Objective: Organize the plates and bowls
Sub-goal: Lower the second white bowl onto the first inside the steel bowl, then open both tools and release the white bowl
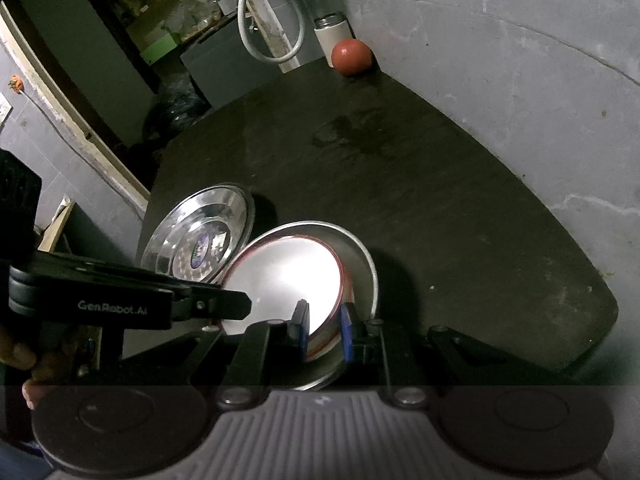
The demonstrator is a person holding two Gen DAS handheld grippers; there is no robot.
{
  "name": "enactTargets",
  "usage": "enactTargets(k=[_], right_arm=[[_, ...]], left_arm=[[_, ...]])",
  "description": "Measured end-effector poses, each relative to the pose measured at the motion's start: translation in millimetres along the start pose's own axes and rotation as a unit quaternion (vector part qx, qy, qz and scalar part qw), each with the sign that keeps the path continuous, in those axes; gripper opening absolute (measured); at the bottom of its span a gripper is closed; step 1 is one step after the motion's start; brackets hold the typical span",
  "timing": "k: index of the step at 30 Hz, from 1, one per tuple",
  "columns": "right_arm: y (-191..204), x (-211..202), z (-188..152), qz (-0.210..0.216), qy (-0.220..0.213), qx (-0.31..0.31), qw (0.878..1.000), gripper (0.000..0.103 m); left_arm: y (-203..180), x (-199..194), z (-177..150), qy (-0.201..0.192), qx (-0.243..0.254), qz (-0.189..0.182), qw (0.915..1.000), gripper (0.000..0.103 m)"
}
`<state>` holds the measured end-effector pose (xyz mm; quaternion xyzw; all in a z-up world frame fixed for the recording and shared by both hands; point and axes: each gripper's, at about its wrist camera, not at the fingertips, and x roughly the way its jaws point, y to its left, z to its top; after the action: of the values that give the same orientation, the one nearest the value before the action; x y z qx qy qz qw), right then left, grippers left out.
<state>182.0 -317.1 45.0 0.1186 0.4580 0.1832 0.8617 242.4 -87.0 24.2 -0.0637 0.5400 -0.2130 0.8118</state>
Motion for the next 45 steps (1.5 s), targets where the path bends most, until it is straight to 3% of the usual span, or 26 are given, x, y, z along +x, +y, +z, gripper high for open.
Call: enactTargets(k=[13, 20, 22, 23, 24, 26, 28, 32, 36, 39, 45], right_arm=[[0.6, -0.7, -0.8, 0.002, -0.001, -0.002, 1.000, 0.021], [0.9, -6.5, -2.7, -0.003, -0.012, -0.003, 1.000, 0.024], [0.4, -8.8, -2.9, -0.005, -0.016, -0.003, 1.000, 0.027], [0.3, -10.2, -2.7, -0.005, -0.019, -0.004, 1.000, 0.028], [0.4, -11.8, -2.4, -0.005, -0.022, -0.004, 1.000, 0.031], [0.7, -15.4, -1.0, -0.006, -0.029, -0.006, 1.000, 0.039], [1.6, -19.6, 0.4, -0.008, -0.038, -0.010, 0.999, 0.053], [2.8, -24.4, 3.7, -0.015, -0.046, -0.017, 0.999, 0.063], [2.4, -27.4, 5.8, -0.025, -0.051, -0.024, 0.998, 0.080], [0.9, -29.1, 7.6, -0.035, -0.053, -0.028, 0.998, 0.090], [-8.9, -28.5, 8.1, -0.051, -0.049, -0.024, 0.997, 0.099]], left_arm=[[0.0, -1.4, -0.4, -0.003, 0.000, -0.001, 1.0000, 0.020], [5.5, -12.6, -4.2, -0.022, -0.008, -0.007, 0.9997, 0.033], [5.9, -15.9, -4.9, -0.029, -0.010, -0.007, 0.9995, 0.039], [6.0, -18.2, -5.5, -0.036, -0.011, -0.005, 0.9993, 0.048], [6.3, -20.8, -6.1, -0.042, -0.010, -0.002, 0.9991, 0.058], [6.9, -27.3, -7.7, -0.057, -0.006, 0.004, 0.9984, 0.066], [7.3, -32.7, -9.5, -0.068, -0.002, 0.008, 0.9976, 0.072], [9.5, -40.9, -15.5, -0.078, -0.009, 0.016, 0.9968, 0.085], [13.4, -44.0, -19.0, -0.074, -0.034, 0.011, 0.9966, 0.101], [18.4, -42.6, -22.7, -0.068, -0.056, 0.005, 0.9962, 0.102], [28.8, -33.9, -27.3, -0.041, -0.099, 0.001, 0.9943, 0.102]])
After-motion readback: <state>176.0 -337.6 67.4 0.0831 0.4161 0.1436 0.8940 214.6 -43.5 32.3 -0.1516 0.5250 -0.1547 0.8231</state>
